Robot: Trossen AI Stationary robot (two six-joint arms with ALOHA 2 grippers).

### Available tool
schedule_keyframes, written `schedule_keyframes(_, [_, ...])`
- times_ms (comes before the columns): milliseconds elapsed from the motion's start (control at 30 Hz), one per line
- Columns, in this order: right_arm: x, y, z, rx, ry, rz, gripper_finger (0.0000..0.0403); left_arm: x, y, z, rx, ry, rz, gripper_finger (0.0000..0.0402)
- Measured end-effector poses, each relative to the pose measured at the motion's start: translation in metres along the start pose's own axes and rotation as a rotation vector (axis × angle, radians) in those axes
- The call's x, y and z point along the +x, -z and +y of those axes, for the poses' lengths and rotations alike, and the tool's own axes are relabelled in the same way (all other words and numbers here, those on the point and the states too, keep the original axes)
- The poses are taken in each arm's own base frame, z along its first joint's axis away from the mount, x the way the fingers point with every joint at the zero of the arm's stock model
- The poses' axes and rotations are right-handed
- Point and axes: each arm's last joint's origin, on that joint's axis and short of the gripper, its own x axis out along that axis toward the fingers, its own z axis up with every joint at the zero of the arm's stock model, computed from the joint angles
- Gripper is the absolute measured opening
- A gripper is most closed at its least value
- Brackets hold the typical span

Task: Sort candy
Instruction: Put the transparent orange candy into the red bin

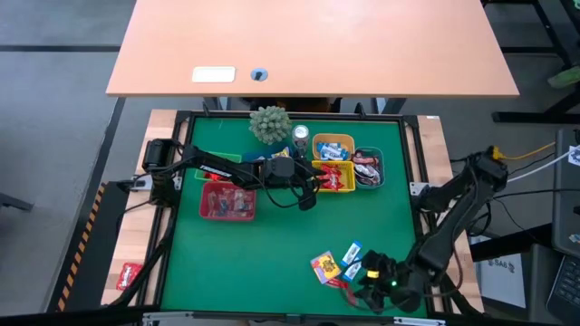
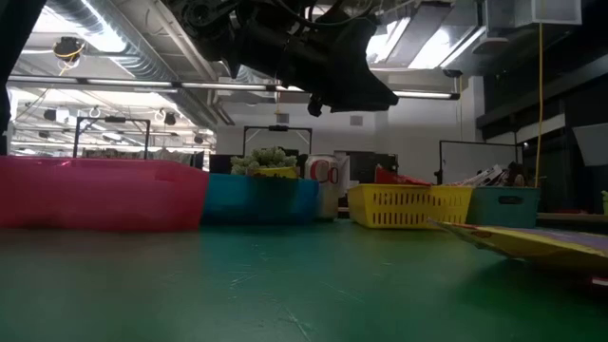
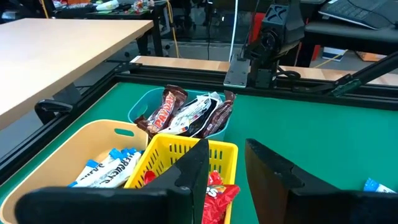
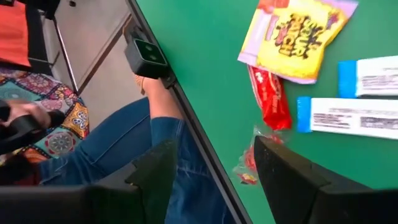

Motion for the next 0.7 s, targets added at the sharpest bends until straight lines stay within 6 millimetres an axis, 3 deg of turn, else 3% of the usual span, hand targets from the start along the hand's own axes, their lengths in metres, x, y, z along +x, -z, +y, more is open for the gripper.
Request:
schedule_keyframes(300, [0.043, 0.016, -0.006, 0.007, 0.054, 0.041, 0.0216, 0.000, 0.000, -0.001, 0.001, 0.002, 0.002, 0.0092])
schedule_keyframes(700, [0.067, 0.025, -0.017, -0.002, 0.127, 0.073, 0.0216, 0.000, 0.000, -0.001, 0.001, 0.002, 0.002, 0.0092])
